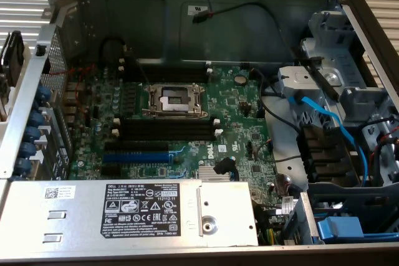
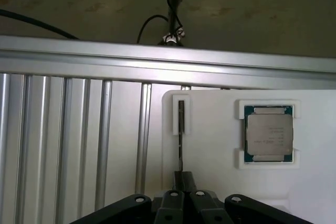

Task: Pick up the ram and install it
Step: 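Pick up the ram and move it above insertion slot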

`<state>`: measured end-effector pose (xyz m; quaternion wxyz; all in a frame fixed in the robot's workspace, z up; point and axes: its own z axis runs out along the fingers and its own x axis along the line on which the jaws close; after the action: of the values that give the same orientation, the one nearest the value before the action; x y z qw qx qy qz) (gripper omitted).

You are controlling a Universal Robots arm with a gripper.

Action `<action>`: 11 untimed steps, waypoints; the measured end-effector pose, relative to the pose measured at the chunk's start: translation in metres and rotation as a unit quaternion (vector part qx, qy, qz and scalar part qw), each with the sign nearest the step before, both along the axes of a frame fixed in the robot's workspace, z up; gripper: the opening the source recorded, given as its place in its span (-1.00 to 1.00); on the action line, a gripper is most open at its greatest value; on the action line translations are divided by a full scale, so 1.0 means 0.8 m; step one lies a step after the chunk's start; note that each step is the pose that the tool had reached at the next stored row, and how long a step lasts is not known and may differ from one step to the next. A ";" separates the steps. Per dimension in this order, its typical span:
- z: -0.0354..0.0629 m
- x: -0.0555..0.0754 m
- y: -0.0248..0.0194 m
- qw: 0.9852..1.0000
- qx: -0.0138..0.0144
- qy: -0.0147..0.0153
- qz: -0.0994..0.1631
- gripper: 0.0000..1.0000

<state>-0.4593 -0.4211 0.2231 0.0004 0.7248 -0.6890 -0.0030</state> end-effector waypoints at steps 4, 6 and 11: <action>0.000 0.000 0.0000 1.000 0.000 0.000 0.000 -0.80; 0.000 0.000 0.0000 1.000 0.000 0.000 0.000 -0.80; 0.000 0.000 0.0000 1.000 0.000 0.000 0.000 -0.64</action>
<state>-0.4592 -0.4211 0.2229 0.0002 0.7248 -0.6890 -0.0030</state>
